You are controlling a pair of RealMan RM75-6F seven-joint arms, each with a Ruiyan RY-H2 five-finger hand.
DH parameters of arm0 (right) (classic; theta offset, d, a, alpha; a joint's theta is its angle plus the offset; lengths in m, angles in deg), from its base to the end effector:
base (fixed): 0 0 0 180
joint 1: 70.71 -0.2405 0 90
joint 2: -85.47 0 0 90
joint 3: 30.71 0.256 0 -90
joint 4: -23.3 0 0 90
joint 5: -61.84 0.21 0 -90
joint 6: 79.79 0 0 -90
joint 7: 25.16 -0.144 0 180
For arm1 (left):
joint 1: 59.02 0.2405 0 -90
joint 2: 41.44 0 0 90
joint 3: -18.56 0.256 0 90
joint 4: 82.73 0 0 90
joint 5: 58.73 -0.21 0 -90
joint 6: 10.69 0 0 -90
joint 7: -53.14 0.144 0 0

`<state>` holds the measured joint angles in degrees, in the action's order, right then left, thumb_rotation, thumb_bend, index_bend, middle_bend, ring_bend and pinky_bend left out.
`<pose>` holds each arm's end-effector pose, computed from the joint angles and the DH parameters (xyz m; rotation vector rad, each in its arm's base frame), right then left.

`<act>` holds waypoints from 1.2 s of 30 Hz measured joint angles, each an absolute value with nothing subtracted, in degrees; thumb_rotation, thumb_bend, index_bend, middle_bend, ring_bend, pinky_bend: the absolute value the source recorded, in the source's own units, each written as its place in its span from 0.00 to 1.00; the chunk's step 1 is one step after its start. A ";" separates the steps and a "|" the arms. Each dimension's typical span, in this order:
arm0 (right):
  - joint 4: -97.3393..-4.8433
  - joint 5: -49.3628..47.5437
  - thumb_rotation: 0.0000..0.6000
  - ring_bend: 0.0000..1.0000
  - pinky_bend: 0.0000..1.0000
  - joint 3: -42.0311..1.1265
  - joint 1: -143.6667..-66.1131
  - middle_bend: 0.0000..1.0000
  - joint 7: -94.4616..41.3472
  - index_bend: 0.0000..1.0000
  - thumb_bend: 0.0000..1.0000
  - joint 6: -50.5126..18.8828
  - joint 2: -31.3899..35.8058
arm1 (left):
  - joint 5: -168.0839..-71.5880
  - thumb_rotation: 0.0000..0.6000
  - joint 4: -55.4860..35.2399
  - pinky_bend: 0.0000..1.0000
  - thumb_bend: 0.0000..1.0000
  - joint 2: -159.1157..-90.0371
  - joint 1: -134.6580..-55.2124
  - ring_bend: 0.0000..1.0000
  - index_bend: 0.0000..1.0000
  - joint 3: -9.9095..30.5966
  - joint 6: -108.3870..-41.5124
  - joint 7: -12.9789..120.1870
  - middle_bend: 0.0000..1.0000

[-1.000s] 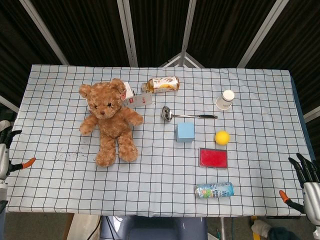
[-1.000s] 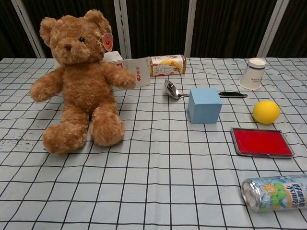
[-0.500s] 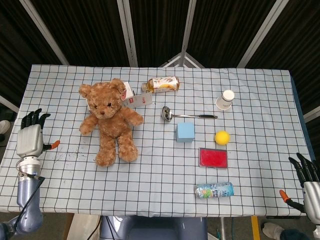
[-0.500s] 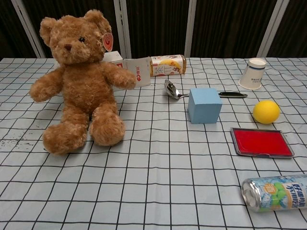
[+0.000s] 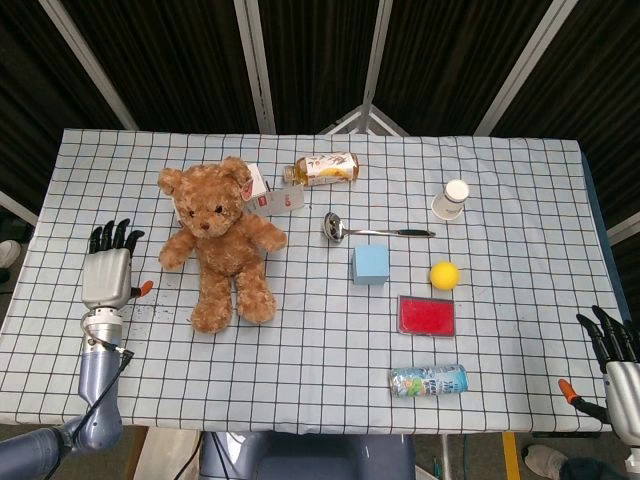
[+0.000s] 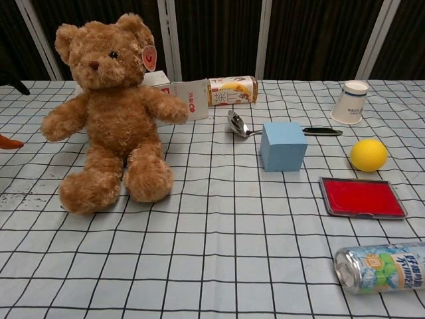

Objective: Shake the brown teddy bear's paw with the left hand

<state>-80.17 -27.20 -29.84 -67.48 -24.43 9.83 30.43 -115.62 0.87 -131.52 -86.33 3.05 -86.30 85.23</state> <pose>-0.2959 -0.1306 0.1936 1.3198 -0.9511 0.8732 -0.2383 0.3207 0.0441 -1.3180 -0.8810 -0.7565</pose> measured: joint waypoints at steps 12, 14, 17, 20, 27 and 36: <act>-80.17 -26.90 1.00 0.09 0.00 -29.90 -67.61 0.06 -24.74 0.12 0.22 9.44 30.56 | -119.42 1.00 -11.68 0.00 0.24 -139.62 -88.64 0.00 0.22 4.57 -85.19 81.04 0.07; -80.21 -26.75 1.00 0.09 0.00 -29.91 -67.63 0.06 -24.82 0.12 0.22 9.34 30.62 | -120.62 1.00 -13.68 0.00 0.25 -140.82 -89.09 0.00 0.22 4.53 -85.16 79.12 0.07; -80.19 -26.45 1.00 0.09 0.00 -29.88 -67.66 0.06 -24.96 0.12 0.22 9.19 30.70 | -122.80 1.00 -16.76 0.00 0.26 -142.59 -89.75 0.00 0.22 4.56 -85.38 76.23 0.07; -80.24 -26.28 1.00 0.09 0.00 -29.89 -67.70 0.06 -25.13 0.12 0.22 8.98 30.85 | -124.97 1.00 -20.17 0.00 0.30 -144.42 -90.37 0.00 0.24 4.74 -85.74 73.48 0.09; -80.25 -26.40 1.00 0.09 0.00 -29.99 -67.64 0.06 -25.92 0.12 0.22 9.07 31.09 | -128.47 1.00 -26.83 0.00 0.38 -148.58 -91.35 0.00 0.32 5.27 -86.58 68.97 0.18; -80.19 -26.57 1.00 0.09 0.00 -30.16 -67.73 0.06 -26.64 0.12 0.22 8.79 31.33 | -129.76 1.00 -32.06 0.00 0.46 -152.05 -91.59 0.00 0.39 4.65 -87.80 66.77 0.27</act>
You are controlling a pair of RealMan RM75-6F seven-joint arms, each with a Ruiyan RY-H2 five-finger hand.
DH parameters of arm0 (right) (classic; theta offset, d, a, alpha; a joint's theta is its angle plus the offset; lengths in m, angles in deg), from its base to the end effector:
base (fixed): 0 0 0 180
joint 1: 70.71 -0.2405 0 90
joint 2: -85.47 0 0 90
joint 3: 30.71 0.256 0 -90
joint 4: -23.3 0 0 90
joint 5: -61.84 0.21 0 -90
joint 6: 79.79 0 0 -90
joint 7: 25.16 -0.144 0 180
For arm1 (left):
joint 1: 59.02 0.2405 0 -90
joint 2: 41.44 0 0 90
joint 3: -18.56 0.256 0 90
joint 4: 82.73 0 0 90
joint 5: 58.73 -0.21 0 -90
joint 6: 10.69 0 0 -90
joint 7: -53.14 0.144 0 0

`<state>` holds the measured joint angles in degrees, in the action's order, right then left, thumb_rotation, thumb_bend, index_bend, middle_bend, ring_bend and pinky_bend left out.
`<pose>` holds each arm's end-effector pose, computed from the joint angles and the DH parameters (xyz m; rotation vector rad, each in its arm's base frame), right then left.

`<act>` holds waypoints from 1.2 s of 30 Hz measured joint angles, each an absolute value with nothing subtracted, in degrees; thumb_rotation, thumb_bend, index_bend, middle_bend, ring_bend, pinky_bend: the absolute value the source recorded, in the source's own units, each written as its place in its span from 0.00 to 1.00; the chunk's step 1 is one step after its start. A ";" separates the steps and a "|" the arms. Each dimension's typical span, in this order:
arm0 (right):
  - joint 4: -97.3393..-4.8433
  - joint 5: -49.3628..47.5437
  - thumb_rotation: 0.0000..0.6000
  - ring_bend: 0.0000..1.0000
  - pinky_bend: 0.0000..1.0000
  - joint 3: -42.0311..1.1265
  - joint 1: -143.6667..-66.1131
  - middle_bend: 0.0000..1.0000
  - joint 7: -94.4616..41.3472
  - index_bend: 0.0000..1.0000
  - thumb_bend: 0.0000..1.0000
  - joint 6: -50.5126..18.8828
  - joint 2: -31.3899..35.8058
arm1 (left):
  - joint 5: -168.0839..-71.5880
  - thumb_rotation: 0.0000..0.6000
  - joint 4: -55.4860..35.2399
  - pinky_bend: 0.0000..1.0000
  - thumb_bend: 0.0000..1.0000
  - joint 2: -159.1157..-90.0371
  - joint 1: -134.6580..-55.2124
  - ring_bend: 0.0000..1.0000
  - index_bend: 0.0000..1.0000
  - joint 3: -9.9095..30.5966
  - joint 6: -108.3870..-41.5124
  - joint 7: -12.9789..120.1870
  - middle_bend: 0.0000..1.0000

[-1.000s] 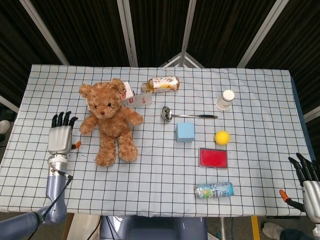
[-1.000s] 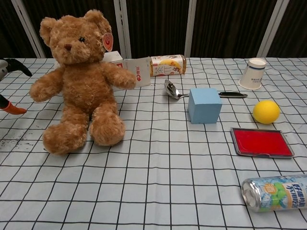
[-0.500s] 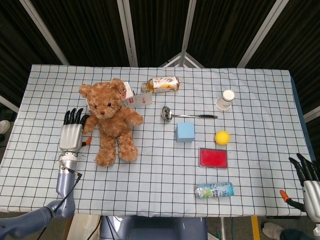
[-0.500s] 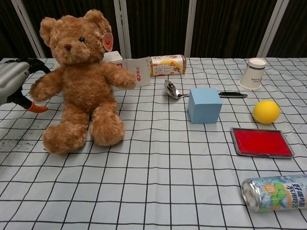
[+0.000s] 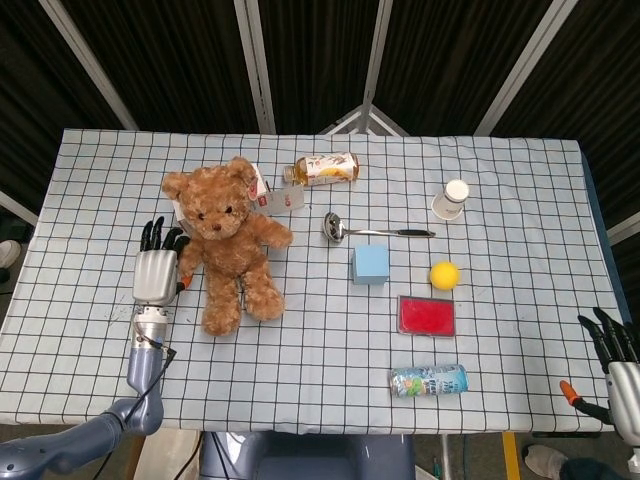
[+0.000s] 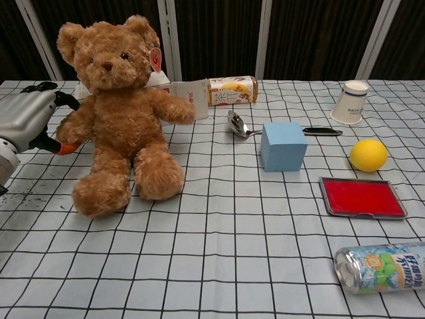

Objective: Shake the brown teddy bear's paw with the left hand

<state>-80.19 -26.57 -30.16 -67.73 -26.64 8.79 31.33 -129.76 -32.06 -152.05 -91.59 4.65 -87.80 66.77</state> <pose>-0.2988 -0.1305 0.1956 1.3156 -0.9878 0.8734 -0.2248 0.3417 -0.0301 -1.3564 -0.7555 -0.9778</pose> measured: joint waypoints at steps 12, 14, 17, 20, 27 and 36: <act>-80.24 -26.82 1.00 0.09 0.00 -30.37 -67.80 0.06 -27.21 0.12 0.22 8.62 31.46 | -129.90 1.00 -33.51 0.00 0.56 -153.72 -91.49 0.00 0.48 2.06 -91.30 66.96 0.35; -80.25 -26.81 1.00 0.09 0.00 -30.37 -67.81 0.06 -27.22 0.12 0.22 8.60 31.45 | -129.75 1.00 -33.41 0.00 0.56 -153.74 -91.44 0.00 0.48 1.78 -91.53 67.39 0.35; -80.27 -26.82 1.00 0.09 0.00 -30.39 -67.87 0.06 -27.20 0.12 0.22 8.50 31.45 | -129.48 1.00 -33.01 0.00 0.56 -153.65 -91.36 0.00 0.48 1.32 -91.80 68.28 0.35; -80.28 -26.83 1.00 0.09 0.00 -30.41 -67.87 0.06 -27.20 0.12 0.22 8.51 31.44 | -129.29 1.00 -32.54 0.00 0.56 -153.42 -91.19 0.00 0.48 1.12 -91.85 69.09 0.35; -80.34 -26.63 1.00 0.09 0.00 -30.38 -67.77 0.06 -27.30 0.12 0.22 8.65 31.53 | -129.26 1.00 -31.77 0.00 0.56 -153.39 -91.47 0.00 0.48 0.51 -91.92 70.26 0.34; -80.42 -26.53 1.00 0.09 0.00 -30.43 -67.85 0.06 -27.23 0.12 0.22 8.43 31.54 | -130.97 1.00 -28.47 0.00 0.56 -152.70 -92.53 0.00 0.48 -0.55 -94.65 71.64 0.34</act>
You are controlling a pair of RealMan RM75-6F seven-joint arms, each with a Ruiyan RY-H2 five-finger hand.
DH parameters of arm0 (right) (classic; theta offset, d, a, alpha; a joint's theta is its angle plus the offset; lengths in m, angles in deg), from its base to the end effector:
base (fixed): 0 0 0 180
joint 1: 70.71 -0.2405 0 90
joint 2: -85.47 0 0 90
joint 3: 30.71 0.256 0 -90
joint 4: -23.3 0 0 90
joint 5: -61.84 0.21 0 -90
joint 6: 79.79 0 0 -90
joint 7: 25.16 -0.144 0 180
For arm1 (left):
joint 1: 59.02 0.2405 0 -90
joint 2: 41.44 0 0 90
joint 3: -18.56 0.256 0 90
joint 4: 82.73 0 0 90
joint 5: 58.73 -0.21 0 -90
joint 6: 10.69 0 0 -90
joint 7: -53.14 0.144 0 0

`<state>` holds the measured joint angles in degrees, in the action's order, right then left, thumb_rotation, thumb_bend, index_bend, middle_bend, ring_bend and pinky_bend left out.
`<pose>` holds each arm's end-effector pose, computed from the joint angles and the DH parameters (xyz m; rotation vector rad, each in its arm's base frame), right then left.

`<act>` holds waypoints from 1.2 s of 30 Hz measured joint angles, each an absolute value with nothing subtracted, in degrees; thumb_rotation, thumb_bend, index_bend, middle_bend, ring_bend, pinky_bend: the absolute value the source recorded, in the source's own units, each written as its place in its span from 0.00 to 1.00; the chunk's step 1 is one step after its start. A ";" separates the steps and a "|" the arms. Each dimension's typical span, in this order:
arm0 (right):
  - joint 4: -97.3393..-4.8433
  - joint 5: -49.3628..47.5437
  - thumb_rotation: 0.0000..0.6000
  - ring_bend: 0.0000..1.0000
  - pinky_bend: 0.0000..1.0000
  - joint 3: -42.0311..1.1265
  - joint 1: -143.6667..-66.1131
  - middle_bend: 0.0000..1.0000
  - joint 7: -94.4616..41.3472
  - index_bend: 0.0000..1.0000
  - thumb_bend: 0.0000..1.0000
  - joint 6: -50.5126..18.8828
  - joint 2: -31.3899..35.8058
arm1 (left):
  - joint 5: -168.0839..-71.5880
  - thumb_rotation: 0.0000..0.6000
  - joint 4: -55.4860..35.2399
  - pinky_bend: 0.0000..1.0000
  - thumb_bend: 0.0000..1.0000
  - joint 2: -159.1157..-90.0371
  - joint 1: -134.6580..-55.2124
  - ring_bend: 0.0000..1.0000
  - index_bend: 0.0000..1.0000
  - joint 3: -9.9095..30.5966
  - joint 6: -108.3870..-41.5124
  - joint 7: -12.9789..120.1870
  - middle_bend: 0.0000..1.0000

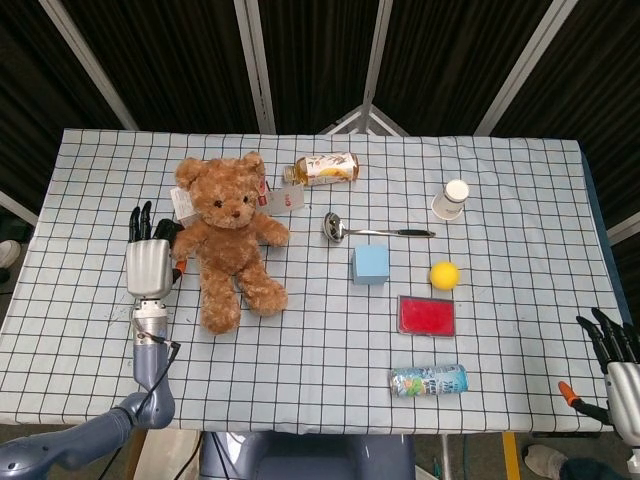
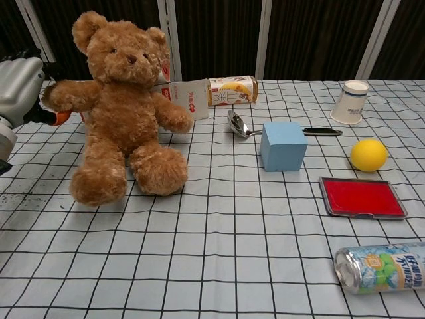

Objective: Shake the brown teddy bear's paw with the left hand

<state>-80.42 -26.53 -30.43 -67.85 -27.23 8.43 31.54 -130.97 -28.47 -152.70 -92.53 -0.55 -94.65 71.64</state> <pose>-0.2987 -0.1302 0.1950 1.3169 -1.0035 0.8755 -0.1977 0.3472 -0.0097 -1.2161 -0.6676 -1.0571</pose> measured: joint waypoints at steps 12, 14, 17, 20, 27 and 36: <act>-80.84 -26.51 1.00 0.09 0.00 -30.59 -67.86 0.06 -26.96 0.12 0.22 8.22 31.72 | -129.52 1.00 -31.40 0.00 0.56 -152.04 -90.56 0.00 0.48 0.41 -92.91 71.88 0.33; -80.83 -26.43 1.00 0.09 0.00 -30.56 -67.92 0.06 -26.83 0.12 0.22 8.11 31.64 | -129.42 1.00 -32.42 0.00 0.56 -152.26 -90.45 0.00 0.48 0.56 -92.55 71.61 0.33; -80.86 -26.37 1.00 0.09 0.00 -30.58 -68.00 0.06 -26.71 0.12 0.22 7.92 31.61 | -129.41 1.00 -33.55 0.00 0.56 -152.66 -90.42 0.00 0.48 0.77 -92.17 71.55 0.33; -80.93 -26.41 1.00 0.09 0.00 -30.63 -68.01 0.06 -26.83 0.12 0.22 7.88 31.65 | -129.51 1.00 -34.07 0.00 0.56 -153.09 -90.55 0.00 0.48 0.80 -92.13 71.65 0.33; -80.97 -26.46 1.00 0.09 0.00 -30.64 -67.90 0.06 -27.04 0.12 0.22 8.11 31.81 | -130.17 1.00 -32.90 0.00 0.56 -153.34 -91.21 0.00 0.48 0.37 -93.06 71.92 0.33; -81.09 -26.79 1.00 0.09 0.00 -30.77 -67.85 0.06 -27.36 0.12 0.22 8.23 32.00 | -131.75 1.00 -29.66 0.00 0.56 -152.31 -91.28 0.00 0.48 0.73 -95.15 73.99 0.33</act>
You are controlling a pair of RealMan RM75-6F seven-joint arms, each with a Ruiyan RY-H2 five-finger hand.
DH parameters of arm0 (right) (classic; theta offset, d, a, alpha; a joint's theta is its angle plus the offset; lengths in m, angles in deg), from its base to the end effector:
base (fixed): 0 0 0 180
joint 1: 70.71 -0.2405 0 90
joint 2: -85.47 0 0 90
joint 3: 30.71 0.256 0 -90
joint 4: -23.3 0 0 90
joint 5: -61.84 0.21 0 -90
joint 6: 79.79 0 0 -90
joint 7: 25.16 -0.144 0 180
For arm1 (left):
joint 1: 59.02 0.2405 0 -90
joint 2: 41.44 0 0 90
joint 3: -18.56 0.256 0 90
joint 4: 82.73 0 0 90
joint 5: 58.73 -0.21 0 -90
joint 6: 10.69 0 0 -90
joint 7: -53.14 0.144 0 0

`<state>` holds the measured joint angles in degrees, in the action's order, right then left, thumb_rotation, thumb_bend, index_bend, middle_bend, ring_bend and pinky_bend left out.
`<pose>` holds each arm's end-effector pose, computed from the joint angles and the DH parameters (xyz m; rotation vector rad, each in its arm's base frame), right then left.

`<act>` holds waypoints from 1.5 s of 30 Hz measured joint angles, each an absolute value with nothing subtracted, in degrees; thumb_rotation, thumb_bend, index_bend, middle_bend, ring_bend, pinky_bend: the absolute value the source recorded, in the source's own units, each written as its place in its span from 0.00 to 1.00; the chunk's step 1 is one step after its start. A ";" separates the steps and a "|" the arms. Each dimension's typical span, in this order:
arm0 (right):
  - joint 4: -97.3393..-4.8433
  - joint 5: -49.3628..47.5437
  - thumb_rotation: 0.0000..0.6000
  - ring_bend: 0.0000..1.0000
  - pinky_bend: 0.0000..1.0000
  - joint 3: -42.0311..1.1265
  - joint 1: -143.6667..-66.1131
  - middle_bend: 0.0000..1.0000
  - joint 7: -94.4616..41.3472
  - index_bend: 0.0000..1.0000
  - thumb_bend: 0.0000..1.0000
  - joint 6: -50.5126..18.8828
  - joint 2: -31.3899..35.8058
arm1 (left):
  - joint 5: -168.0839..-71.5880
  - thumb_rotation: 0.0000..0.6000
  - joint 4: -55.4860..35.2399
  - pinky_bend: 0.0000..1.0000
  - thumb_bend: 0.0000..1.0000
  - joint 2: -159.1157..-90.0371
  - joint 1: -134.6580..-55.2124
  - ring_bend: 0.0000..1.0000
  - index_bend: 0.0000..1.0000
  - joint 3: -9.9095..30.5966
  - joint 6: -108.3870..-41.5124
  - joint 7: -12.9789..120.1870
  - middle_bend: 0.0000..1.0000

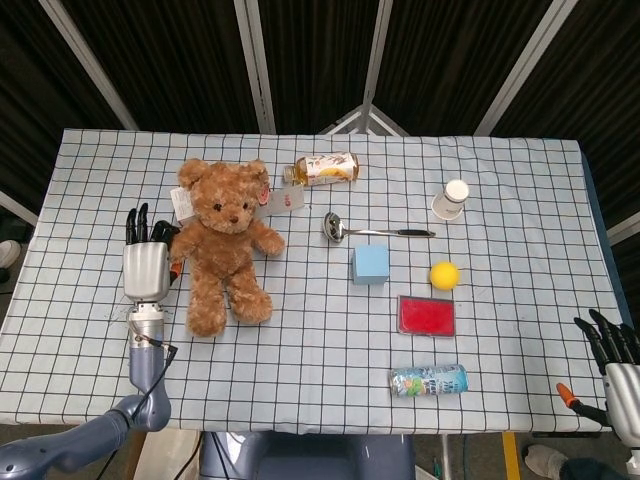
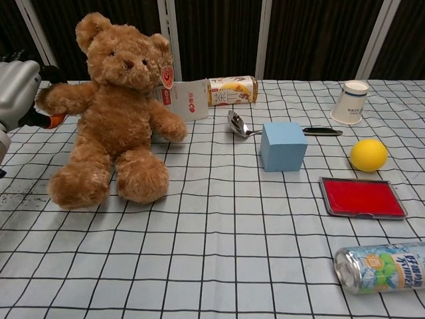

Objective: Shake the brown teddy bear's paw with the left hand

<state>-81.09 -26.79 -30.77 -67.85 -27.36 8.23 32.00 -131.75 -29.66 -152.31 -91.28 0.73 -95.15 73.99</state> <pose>-0.2968 -0.1290 0.1949 1.3223 -1.0141 0.8760 -0.2087 0.3418 -0.0082 -1.2374 -0.6119 -0.9921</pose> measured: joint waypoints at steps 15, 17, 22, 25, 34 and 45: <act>-81.19 -26.61 1.00 0.09 0.00 -30.78 -67.97 0.06 -27.07 0.12 0.22 7.95 31.93 | -129.48 1.00 -36.95 0.00 0.56 -153.56 -90.03 0.00 0.47 0.91 -91.67 71.10 0.32; -81.19 -26.55 1.00 0.09 0.00 -30.77 -67.97 0.06 -27.00 0.12 0.22 7.92 31.90 | -129.80 1.00 -37.11 0.00 0.56 -153.75 -90.32 0.00 0.47 0.81 -91.99 70.91 0.32; -81.24 -26.54 1.00 0.09 0.00 -30.79 -68.07 0.06 -26.78 0.12 0.22 7.74 31.81 | -131.14 1.00 -35.79 0.00 0.56 -153.71 -91.15 0.00 0.47 0.58 -93.90 71.46 0.32; -81.27 -26.62 1.00 0.09 0.00 -30.82 -68.04 0.06 -26.76 0.12 0.22 7.81 31.82 | -131.62 1.00 -34.27 0.00 0.56 -153.48 -91.49 0.00 0.47 0.37 -94.65 72.10 0.32; -81.37 -26.86 1.00 0.09 0.00 -31.00 -68.06 0.06 -26.86 0.12 0.22 7.66 31.94 | -132.30 1.00 -33.02 0.00 0.56 -152.47 -90.66 0.00 0.47 1.66 -95.20 74.73 0.32; -81.52 -26.60 1.00 0.09 0.00 -30.96 -68.20 0.06 -26.32 0.12 0.22 7.40 31.79 | -130.90 1.00 -37.27 0.00 0.55 -153.40 -89.84 0.00 0.46 1.69 -92.95 73.02 0.32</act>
